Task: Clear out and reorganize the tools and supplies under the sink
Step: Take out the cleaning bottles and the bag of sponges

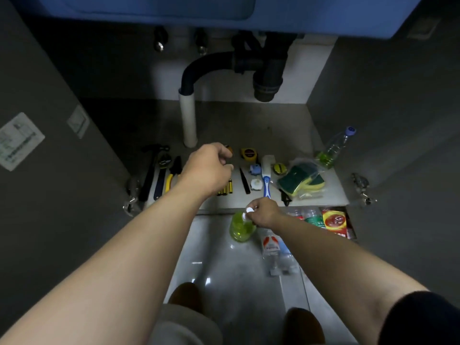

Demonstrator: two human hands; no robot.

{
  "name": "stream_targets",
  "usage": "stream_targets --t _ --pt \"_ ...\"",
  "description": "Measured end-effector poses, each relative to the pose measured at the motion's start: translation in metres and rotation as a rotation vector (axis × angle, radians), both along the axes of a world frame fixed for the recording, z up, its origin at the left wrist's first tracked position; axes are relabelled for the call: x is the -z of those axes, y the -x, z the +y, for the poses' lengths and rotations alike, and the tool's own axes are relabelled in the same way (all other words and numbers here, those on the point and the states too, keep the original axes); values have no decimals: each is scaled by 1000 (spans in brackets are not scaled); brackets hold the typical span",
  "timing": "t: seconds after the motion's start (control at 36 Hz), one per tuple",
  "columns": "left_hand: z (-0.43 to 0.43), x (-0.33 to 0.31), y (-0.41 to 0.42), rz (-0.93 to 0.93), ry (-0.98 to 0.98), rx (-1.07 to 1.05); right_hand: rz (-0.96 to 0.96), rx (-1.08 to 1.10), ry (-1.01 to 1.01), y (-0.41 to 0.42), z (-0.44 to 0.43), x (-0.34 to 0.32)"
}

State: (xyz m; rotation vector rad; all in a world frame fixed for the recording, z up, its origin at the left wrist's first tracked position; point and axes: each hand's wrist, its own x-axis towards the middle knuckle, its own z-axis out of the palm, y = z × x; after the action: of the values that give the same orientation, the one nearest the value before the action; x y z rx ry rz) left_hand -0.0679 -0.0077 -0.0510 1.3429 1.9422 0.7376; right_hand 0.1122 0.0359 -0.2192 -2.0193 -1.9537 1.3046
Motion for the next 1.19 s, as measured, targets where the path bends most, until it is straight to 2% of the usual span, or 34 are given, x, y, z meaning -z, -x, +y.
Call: stream_targets --t 0.33,0.53,0.61,0.67,0.72,0.83,0.92,0.97,1.06,1.19 --pt "21 15 -6 2 15 32 74 98 179 -3 7 29" --pt "29 17 -24 1 22 53 115 91 271 -14 9 22" --pt "34 19 -35 8 26 68 86 3 330 -23 16 7" --pt "37 21 -43 8 26 75 73 -30 267 -31 30 -7" --pt "40 22 -51 3 27 82 62 -13 92 -41 54 -26" --pt "46 23 -66 -31 21 102 -162 8 -359 -72 111 -72" --pt "51 26 -73 -52 27 117 -296 34 -558 -106 150 -97" --pt "54 29 -75 -49 26 123 -377 95 -576 -129 171 -106" --pt "61 35 -76 -45 26 121 -490 148 -460 -157 196 -105" --pt "71 43 -74 -54 47 134 -529 111 -309 -184 226 -85"
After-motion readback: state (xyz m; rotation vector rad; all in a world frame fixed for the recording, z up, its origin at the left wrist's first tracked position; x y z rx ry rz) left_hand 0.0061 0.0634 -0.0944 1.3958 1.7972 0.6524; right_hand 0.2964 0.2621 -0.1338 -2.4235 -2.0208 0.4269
